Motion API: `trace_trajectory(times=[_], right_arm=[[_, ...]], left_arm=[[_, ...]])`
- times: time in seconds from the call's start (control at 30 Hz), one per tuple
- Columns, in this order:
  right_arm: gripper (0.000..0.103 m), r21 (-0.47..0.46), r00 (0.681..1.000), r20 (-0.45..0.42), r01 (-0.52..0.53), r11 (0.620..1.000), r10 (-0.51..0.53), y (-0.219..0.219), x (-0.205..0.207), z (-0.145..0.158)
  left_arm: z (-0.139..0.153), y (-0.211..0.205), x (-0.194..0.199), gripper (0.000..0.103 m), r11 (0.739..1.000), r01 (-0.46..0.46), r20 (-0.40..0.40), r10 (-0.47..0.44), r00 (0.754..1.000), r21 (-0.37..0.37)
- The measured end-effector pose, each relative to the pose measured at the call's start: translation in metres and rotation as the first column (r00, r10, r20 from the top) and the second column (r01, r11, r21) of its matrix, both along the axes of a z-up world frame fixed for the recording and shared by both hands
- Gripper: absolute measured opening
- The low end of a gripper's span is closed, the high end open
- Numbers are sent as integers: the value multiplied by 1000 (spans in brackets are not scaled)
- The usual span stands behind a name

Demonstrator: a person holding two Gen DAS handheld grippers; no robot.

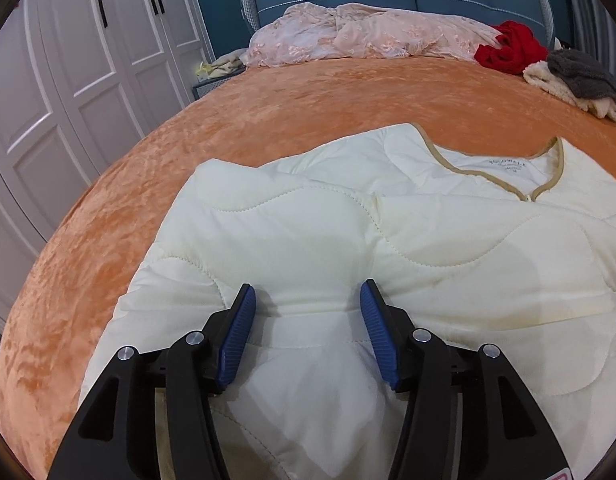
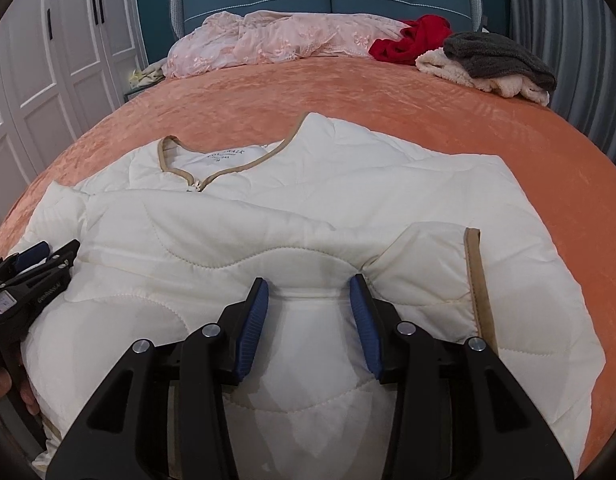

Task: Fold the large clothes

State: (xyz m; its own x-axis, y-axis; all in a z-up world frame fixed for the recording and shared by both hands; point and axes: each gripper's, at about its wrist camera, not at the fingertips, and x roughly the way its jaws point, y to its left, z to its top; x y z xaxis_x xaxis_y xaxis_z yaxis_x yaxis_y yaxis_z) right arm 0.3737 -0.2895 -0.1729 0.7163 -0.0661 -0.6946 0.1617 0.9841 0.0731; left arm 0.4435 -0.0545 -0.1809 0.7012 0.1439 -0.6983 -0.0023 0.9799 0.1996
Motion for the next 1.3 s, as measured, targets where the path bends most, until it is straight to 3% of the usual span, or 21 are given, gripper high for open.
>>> trace_trajectory(times=[1.3], right_arm=[[41, -30, 999, 35, 14, 999, -13, 4, 0, -5]], left_arm=[[-8, -2, -3, 54, 1000, -9, 62, 8, 998, 22]])
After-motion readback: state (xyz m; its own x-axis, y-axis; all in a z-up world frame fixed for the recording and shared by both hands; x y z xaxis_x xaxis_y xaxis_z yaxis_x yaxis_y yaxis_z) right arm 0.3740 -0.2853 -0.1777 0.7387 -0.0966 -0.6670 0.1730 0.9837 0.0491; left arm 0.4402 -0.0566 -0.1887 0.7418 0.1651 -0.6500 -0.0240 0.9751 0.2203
